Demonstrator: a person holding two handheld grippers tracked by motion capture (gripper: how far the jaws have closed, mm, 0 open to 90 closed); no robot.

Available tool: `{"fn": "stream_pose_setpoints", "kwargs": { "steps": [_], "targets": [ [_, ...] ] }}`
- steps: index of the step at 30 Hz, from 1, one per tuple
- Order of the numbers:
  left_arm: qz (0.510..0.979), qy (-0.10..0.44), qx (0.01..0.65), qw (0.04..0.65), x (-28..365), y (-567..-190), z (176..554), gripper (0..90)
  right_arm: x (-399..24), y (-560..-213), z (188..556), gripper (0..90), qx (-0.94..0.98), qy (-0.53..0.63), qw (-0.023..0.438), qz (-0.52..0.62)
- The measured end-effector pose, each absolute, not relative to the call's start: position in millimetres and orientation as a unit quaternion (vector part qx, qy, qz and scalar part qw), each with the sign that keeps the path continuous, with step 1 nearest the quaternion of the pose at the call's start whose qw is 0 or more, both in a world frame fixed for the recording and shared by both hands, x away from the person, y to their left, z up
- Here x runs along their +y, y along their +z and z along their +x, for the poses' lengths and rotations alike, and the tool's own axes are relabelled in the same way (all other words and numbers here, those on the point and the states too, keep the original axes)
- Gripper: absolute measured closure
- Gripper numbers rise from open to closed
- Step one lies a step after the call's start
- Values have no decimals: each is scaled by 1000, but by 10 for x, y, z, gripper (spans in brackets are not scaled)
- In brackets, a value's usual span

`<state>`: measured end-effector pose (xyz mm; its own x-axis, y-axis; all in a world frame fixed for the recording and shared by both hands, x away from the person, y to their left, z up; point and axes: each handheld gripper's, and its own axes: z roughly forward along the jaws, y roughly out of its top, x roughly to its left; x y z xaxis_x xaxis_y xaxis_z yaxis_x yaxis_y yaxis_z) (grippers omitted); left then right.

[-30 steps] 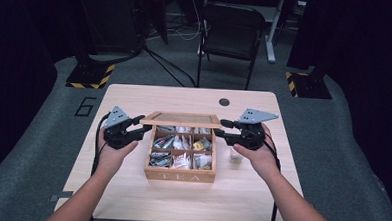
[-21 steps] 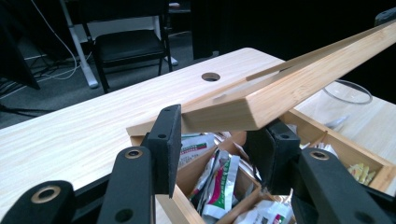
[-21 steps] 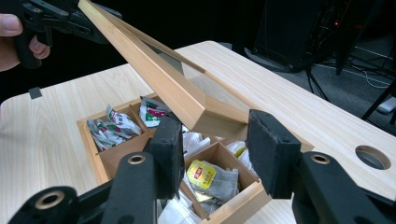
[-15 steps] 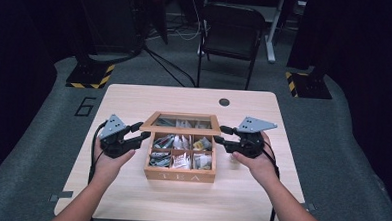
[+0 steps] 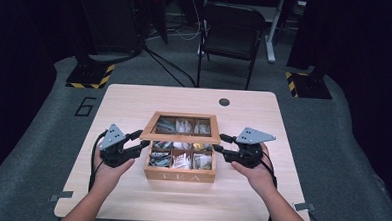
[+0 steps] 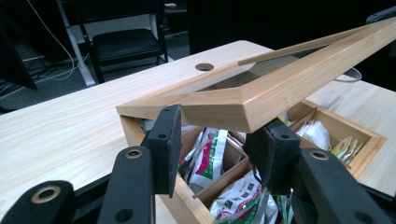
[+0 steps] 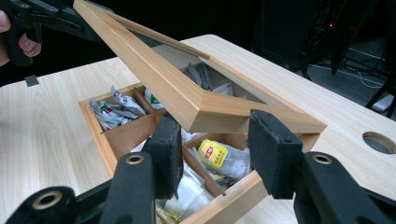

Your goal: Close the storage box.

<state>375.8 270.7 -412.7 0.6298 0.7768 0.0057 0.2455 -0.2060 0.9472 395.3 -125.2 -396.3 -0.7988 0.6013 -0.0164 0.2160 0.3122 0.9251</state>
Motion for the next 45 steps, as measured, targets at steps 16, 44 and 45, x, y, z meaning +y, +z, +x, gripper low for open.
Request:
{"fn": "stream_pose_setpoints", "kwargs": {
  "steps": [16,44,45],
  "targets": [
    [734,248,350,526,2712,-4302,3655,562,-1257,-4140,3862,540,794,519,178,262],
    [742,239,350,520,2721,-4530,3520,562,-1238,-4374,3756,545,800,507,171,272],
    [741,238,353,520,2720,-4541,3513,562,-1236,-4385,3746,545,801,505,172,273]
  ]
}}
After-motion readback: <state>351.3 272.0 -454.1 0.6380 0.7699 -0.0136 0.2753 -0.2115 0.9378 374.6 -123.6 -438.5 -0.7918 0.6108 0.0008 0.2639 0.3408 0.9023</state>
